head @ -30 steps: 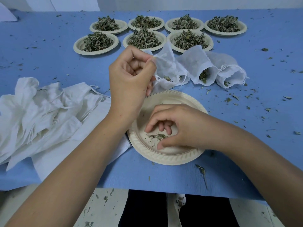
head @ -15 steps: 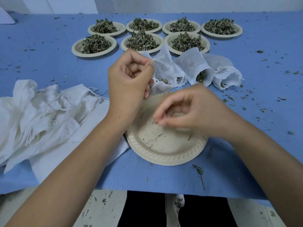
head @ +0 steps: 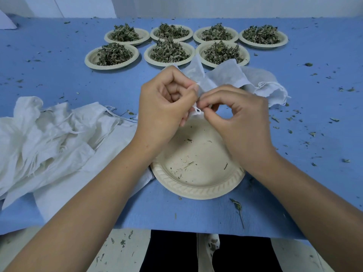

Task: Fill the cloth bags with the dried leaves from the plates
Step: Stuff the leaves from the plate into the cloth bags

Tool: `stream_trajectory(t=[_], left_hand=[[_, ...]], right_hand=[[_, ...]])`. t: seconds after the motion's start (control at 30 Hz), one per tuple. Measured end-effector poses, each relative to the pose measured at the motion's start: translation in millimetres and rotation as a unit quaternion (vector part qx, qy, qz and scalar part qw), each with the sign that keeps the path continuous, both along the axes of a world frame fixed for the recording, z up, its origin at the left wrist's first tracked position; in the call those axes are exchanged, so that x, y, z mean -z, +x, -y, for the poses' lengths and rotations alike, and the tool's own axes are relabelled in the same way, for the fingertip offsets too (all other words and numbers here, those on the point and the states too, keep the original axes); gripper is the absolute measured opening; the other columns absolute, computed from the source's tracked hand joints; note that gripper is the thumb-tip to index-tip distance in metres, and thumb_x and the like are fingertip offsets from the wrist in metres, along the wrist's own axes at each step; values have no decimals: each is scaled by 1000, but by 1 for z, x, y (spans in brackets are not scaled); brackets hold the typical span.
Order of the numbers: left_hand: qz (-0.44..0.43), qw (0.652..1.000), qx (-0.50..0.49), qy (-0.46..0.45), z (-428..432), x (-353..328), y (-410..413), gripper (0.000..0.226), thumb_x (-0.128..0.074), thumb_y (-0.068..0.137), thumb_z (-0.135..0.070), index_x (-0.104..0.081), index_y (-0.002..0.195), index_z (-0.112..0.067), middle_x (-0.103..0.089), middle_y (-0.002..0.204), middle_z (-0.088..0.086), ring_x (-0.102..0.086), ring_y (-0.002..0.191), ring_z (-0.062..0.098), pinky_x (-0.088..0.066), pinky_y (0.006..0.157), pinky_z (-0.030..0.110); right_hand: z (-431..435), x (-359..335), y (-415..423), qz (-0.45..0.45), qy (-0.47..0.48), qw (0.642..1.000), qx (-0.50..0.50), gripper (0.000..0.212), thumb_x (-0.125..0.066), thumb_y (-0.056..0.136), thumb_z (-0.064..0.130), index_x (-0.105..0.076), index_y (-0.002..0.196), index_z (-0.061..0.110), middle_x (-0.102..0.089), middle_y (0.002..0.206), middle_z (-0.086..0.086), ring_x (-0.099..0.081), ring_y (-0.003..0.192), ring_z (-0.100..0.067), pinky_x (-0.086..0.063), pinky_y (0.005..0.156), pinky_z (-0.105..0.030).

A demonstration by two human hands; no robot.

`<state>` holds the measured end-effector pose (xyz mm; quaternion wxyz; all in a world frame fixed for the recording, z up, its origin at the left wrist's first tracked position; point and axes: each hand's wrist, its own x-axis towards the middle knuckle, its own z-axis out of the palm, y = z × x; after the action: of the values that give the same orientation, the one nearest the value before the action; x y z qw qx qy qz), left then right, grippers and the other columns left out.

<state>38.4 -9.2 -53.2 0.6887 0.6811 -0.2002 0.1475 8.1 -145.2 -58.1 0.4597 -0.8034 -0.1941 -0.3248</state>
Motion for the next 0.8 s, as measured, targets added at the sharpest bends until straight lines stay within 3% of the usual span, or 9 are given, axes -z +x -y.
stream_trajectory(t=[0.17, 0.3, 0.4, 0.57, 0.7, 0.8], left_hand=[[5, 1000, -23, -16, -3, 0, 2, 24, -61, 90, 2, -56, 73, -14, -54, 49, -6, -44, 35, 5, -36, 36, 16], [57, 998, 32, 9, -4, 0, -2, 22, -64, 88, 0, -57, 74, -17, -53, 51, 0, -43, 35, 4, -35, 37, 14], [76, 996, 40, 21, -4, -1, -2, 23, -66, 87, 0, -58, 74, -18, -54, 52, -10, -44, 36, 3, -35, 37, 15], [116, 991, 8, 58, -12, -15, -3, 22, -66, 87, -2, -59, 75, -19, -56, 54, -10, -48, 37, 10, -39, 38, 20], [251, 956, -51, 143, -39, -54, 16, 20, -64, 87, -4, -55, 77, -20, -57, 58, -15, -55, 44, 10, -43, 43, 22], [293, 910, -122, 268, -66, -71, 42, 8, -58, 85, -4, -57, 78, -8, -58, 62, 0, -53, 55, 16, -47, 52, 32]], right_hand=[[4, -2, 1, 83, -168, 982, 32, 20, -56, 80, -3, -73, 87, 7, -72, 94, 3, -65, 95, -13, -32, 89, -36], [0, 0, 1, 45, -271, 961, -9, 20, -51, 78, 5, -68, 85, 13, -58, 84, 15, -60, 85, -14, -26, 96, -37], [0, -2, 3, 26, -314, 949, 0, 17, -53, 79, 9, -68, 85, 14, -66, 84, 6, -61, 81, -16, -22, 97, -33], [-5, -19, 7, 47, -355, 934, 22, 15, -57, 76, 5, -69, 85, 7, -69, 87, -4, -65, 82, -25, -24, 97, -35], [-27, -50, 31, 105, -350, 931, 14, 13, -57, 75, 2, -68, 84, 4, -68, 89, -12, -64, 81, -29, -33, 84, -36], [-57, -57, 57, 35, -376, 925, 34, 32, -51, 86, 7, -61, 117, 6, -60, 121, -11, -52, 108, -28, -28, 89, -32]])
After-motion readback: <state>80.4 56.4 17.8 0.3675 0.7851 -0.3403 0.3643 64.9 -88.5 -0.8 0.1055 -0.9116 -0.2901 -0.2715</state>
